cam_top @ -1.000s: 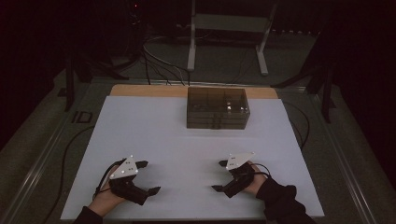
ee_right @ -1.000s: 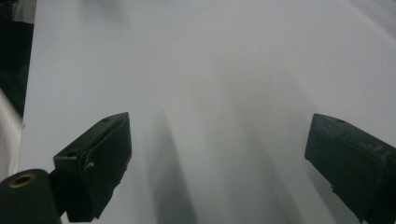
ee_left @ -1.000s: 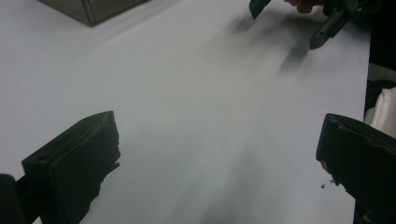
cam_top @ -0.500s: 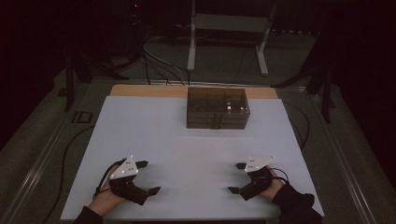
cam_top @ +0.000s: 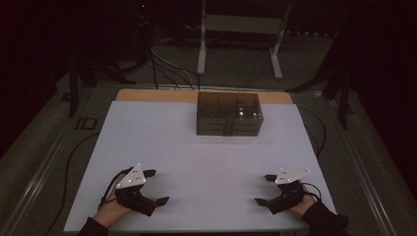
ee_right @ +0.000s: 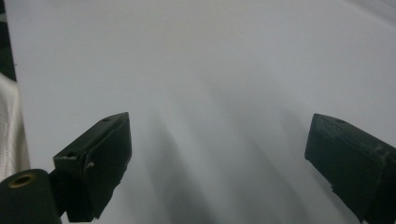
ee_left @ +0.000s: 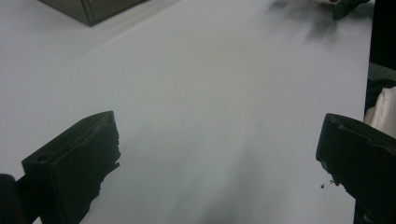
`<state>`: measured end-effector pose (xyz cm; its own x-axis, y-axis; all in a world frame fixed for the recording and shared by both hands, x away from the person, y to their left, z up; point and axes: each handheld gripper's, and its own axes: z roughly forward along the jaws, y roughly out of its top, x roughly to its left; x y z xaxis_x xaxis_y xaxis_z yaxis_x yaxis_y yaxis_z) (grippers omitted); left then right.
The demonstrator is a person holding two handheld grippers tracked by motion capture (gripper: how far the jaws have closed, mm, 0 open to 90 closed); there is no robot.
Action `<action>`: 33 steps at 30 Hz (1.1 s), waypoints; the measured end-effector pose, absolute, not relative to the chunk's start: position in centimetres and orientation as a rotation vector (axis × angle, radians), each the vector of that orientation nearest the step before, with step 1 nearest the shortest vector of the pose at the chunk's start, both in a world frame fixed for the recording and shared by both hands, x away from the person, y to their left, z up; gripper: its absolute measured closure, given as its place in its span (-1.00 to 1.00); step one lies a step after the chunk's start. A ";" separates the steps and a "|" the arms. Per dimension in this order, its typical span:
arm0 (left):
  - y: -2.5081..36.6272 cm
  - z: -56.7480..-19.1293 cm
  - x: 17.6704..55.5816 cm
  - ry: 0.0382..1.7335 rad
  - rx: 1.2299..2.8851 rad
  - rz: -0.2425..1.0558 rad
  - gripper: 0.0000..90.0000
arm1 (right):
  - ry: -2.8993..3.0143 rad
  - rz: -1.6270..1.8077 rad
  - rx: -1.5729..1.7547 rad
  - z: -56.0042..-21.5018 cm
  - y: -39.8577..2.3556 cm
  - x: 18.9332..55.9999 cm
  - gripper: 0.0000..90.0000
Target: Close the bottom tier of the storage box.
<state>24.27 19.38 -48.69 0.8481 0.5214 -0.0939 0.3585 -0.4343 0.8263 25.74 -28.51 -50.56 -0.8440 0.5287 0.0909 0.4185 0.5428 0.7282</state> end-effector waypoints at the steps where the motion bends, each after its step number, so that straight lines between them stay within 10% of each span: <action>1: 19.4 -48.7 24.3 0.641 2.070 0.215 -1.00 | 2.627 1.192 0.820 -50.5 -28.7 25.6 -0.84; 33: 19.4 -48.7 24.2 0.635 2.073 0.209 -1.00 | 2.558 1.179 0.899 -51.2 -29.5 25.8 -0.84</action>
